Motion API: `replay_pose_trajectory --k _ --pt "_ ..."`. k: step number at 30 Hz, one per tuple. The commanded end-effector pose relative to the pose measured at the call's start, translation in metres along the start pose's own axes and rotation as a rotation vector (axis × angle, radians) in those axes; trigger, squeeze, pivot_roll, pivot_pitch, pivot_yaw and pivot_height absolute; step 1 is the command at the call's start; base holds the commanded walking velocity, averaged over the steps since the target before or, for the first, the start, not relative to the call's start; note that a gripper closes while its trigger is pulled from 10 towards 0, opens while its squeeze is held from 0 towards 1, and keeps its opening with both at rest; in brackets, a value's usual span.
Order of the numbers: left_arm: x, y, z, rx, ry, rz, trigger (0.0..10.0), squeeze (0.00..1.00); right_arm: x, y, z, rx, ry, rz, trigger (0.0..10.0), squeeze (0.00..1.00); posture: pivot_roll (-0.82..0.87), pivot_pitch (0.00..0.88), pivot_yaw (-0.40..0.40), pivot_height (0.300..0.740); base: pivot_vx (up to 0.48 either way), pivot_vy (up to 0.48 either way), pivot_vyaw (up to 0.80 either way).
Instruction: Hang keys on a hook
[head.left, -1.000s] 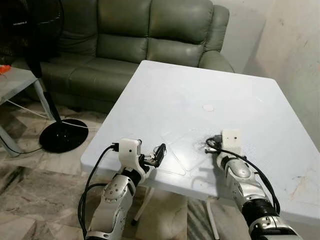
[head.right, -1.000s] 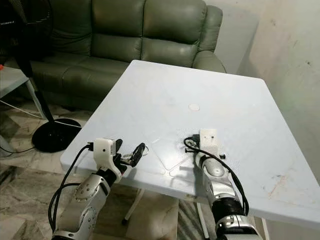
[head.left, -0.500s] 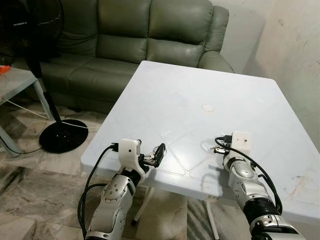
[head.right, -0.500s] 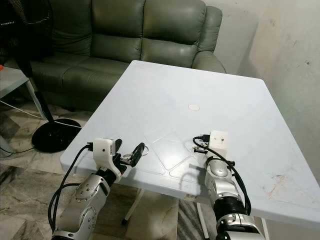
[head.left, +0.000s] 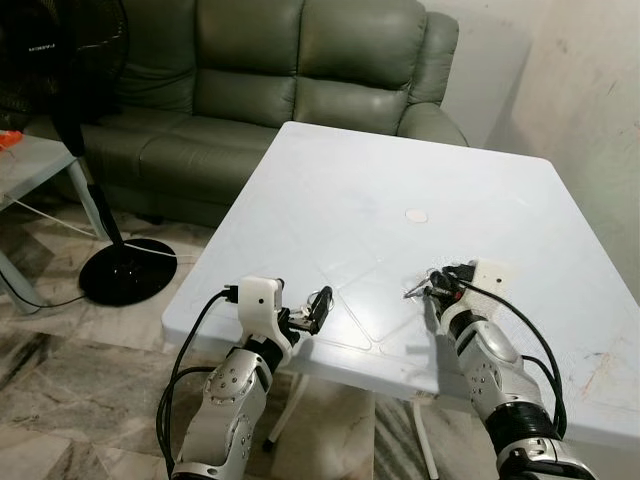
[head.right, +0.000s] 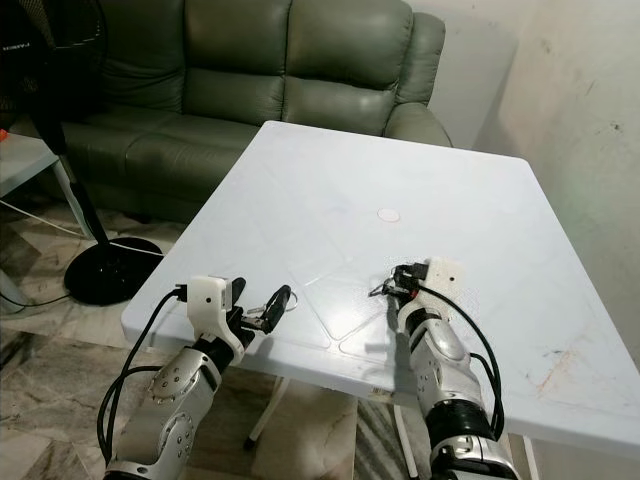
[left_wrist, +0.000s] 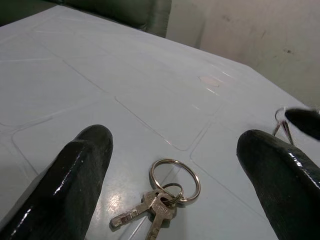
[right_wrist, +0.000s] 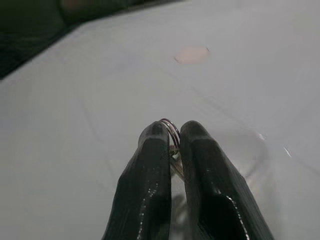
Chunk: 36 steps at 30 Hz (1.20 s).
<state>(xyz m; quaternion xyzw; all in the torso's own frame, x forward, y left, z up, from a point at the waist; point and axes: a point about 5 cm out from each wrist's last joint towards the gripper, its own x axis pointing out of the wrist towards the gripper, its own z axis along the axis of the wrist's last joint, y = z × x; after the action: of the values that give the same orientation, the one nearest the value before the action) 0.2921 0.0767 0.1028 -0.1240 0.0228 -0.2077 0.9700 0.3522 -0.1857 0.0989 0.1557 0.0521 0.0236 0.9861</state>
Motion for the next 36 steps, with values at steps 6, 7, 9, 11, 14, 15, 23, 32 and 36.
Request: replay_pose_trajectory --k 6,7,9,11,14,15,23,32,36 --pt "0.003 -0.016 -0.004 -0.049 -0.006 -0.018 10.0 0.0 -0.001 -0.003 0.001 -0.054 0.004 -0.007 10.0 0.0 0.04 0.013 -0.089 0.74 0.0 0.0 0.0" --pt "0.003 -0.016 -0.004 -0.049 -0.006 -0.018 10.0 0.0 -0.001 -0.003 0.001 -0.054 0.004 -0.007 10.0 0.0 0.04 0.013 -0.089 0.74 0.0 0.0 0.0" --pt "0.003 -0.016 -0.004 -0.05 -0.007 -0.017 10.0 0.0 -0.002 -0.004 0.0 -0.047 0.007 -0.003 10.0 0.0 0.04 0.014 -0.09 0.74 0.0 0.0 0.0" --pt "0.003 -0.016 -0.004 -0.05 -0.007 -0.016 10.0 0.0 -0.002 -0.004 0.002 -0.061 -0.003 0.005 10.0 0.0 0.04 0.014 -0.09 0.74 0.0 0.0 0.0" --pt "0.003 -0.016 -0.004 -0.05 -0.006 -0.016 10.0 0.0 -0.003 -0.004 0.002 -0.063 -0.002 0.007 10.0 0.0 0.04 0.016 -0.091 0.74 0.0 0.0 0.0" --pt "0.003 -0.016 -0.004 -0.051 -0.005 -0.015 10.0 0.0 -0.002 -0.006 0.002 -0.073 0.007 -0.008 10.0 0.0 0.04 0.016 -0.091 0.74 0.0 0.0 0.0" --pt "0.003 -0.016 -0.004 -0.052 -0.007 -0.014 10.0 0.0 -0.003 -0.007 0.01 -0.038 -0.06 0.008 0.0 0.0 0.04 0.019 -0.093 0.74 0.0 0.0 0.0" --pt "0.005 -0.012 0.0 -0.05 -0.017 -0.003 10.0 0.0 -0.005 -0.005 0.051 -0.307 -0.307 -0.109 0.0 0.0 0.04 0.033 -0.093 0.74 0.0 0.0 0.0" --pt "0.009 -0.002 0.008 -0.038 -0.04 0.027 10.0 0.0 -0.007 -0.003 0.064 -0.389 -0.375 -0.128 0.0 0.0 0.03 0.037 -0.092 0.74 0.0 0.0 0.0"
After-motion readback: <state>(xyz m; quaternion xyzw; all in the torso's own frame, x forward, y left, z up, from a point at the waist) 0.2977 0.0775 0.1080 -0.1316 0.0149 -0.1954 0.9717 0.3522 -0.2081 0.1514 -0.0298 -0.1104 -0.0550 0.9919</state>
